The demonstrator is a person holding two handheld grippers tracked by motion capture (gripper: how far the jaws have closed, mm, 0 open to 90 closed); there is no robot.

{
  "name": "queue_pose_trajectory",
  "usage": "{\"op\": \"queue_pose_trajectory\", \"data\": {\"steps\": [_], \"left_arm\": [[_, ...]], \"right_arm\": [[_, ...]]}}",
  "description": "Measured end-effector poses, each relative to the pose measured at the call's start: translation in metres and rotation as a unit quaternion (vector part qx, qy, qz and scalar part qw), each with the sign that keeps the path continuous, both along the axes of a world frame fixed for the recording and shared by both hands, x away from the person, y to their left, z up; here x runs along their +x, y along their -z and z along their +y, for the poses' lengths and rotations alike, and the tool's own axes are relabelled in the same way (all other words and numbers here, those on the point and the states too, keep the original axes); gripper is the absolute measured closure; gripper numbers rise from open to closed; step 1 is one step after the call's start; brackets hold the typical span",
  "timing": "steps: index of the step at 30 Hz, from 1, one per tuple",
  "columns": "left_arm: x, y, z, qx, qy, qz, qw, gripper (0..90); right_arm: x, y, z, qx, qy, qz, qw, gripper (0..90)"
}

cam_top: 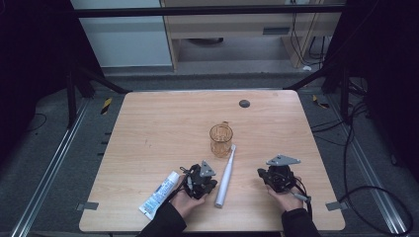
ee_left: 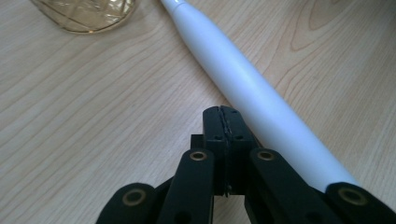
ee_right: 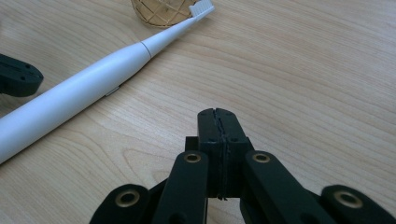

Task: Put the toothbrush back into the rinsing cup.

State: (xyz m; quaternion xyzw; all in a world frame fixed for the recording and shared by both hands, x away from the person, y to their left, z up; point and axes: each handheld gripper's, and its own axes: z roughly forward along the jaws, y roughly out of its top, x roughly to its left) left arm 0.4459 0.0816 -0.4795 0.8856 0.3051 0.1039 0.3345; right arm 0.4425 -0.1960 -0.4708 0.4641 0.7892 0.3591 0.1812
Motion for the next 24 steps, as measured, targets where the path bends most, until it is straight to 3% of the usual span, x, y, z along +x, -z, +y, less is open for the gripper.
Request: {"op": "queue_pose_trajectory", "data": {"steps": [9, 12, 14, 15, 16, 17, 18, 19, 20, 21, 24], "left_arm": [[-0.008, -0.026, 0.047, -0.018, -0.039, -0.024, 0.9988, 89.4], [-0.011, -0.037, 0.080, -0.029, -0.077, -0.039, 0.9959, 89.4], [-0.011, -0.039, 0.089, -0.032, -0.087, -0.041, 0.9949, 89.4], [-0.012, -0.041, 0.107, -0.030, -0.107, -0.046, 0.9927, 89.4], [-0.012, -0.041, 0.107, -0.030, -0.107, -0.046, 0.9927, 89.4], [-0.011, -0.043, 0.118, -0.032, -0.120, -0.048, 0.9911, 89.4], [-0.011, -0.043, 0.134, -0.034, -0.144, -0.055, 0.9874, 89.4], [-0.011, -0.043, 0.134, -0.034, -0.144, -0.055, 0.9874, 89.4], [-0.011, -0.044, 0.143, -0.033, -0.157, -0.057, 0.9853, 89.4], [-0.010, -0.043, 0.160, -0.039, -0.182, -0.057, 0.9809, 89.4], [-0.009, -0.041, 0.179, -0.035, -0.210, -0.059, 0.9752, 89.4]], "right_arm": [[-0.003, -0.005, 0.005, 0.006, -0.003, -0.009, 0.9999, 89.4], [-0.005, -0.008, 0.011, 0.016, -0.012, -0.013, 0.9997, 89.8], [-0.005, -0.010, 0.015, 0.020, -0.017, -0.014, 0.9996, 89.9], [-0.005, -0.010, 0.018, 0.021, -0.019, -0.015, 0.9995, 89.9], [-0.005, -0.010, 0.018, 0.021, -0.019, -0.015, 0.9995, 89.9], [-0.004, -0.010, 0.021, 0.024, -0.022, -0.013, 0.9994, 90.0], [-0.002, -0.010, 0.029, 0.027, -0.032, -0.010, 0.9991, 90.0], [-0.002, -0.010, 0.029, 0.027, -0.032, -0.010, 0.9991, 90.0], [-0.002, -0.010, 0.032, 0.028, -0.035, -0.009, 0.9990, 89.9], [0.000, -0.008, 0.042, 0.027, -0.047, -0.010, 0.9985, 90.0], [0.001, -0.005, 0.057, 0.027, -0.064, -0.004, 0.9976, 89.9]]}}
